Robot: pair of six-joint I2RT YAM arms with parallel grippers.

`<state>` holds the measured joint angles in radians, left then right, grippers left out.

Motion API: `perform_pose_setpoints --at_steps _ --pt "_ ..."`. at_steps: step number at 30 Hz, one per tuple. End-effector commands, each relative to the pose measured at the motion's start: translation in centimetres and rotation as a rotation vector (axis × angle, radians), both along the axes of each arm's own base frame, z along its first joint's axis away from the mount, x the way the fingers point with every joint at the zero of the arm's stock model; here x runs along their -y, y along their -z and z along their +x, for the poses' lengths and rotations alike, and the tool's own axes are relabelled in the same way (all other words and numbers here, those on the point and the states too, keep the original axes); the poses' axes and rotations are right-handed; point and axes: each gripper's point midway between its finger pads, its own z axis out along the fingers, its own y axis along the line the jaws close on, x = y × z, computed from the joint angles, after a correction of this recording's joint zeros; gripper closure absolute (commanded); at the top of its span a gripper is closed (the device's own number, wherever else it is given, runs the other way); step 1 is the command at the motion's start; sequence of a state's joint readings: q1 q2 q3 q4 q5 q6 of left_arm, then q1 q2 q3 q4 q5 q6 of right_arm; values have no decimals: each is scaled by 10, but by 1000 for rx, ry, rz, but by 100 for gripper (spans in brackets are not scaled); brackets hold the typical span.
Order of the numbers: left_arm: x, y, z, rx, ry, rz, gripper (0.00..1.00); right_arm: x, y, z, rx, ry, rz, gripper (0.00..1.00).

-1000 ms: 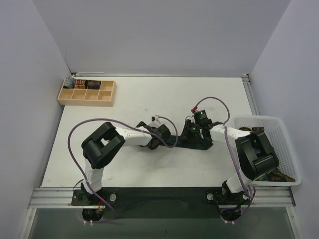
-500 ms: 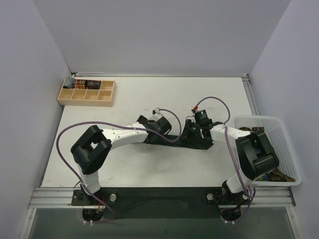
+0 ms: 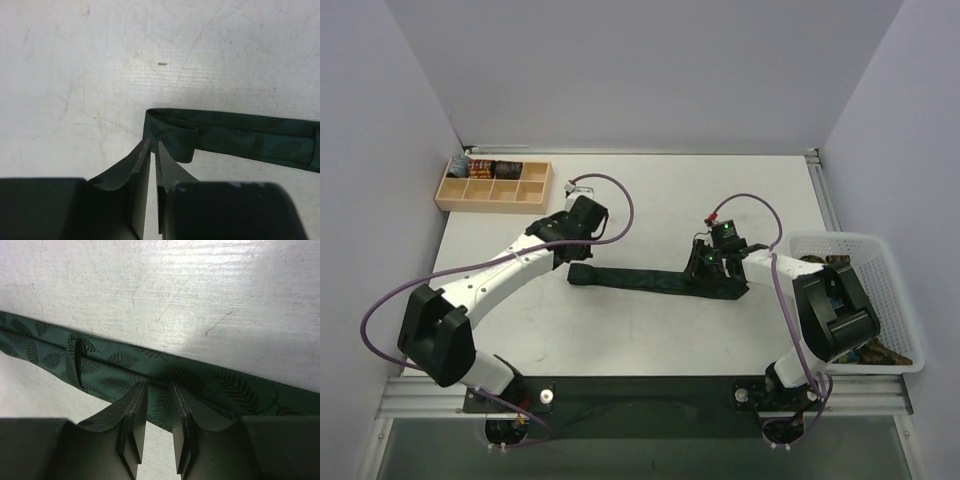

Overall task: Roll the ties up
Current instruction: Roll the tie

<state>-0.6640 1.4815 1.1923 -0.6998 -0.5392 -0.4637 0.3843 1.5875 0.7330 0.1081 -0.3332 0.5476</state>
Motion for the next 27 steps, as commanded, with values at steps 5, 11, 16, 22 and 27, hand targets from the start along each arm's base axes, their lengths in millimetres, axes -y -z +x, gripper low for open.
perform_pose_setpoints --at_steps 5,11,16,22,27 --pt "15 56 -13 -162 19 -105 86 9 1 0 -17 -3 -45 74" --pt "21 85 -5 -209 5 -99 87 9 2 3 -21 -15 -54 74" --pt "31 99 -1 -245 8 -115 87 7 2 5 -24 -24 -51 74" --pt "36 97 -1 -241 -9 -159 85 4 -17 16 38 -64 -58 74" --pt "32 62 6 -172 -26 -231 67 -6 -45 20 107 -168 -76 73"
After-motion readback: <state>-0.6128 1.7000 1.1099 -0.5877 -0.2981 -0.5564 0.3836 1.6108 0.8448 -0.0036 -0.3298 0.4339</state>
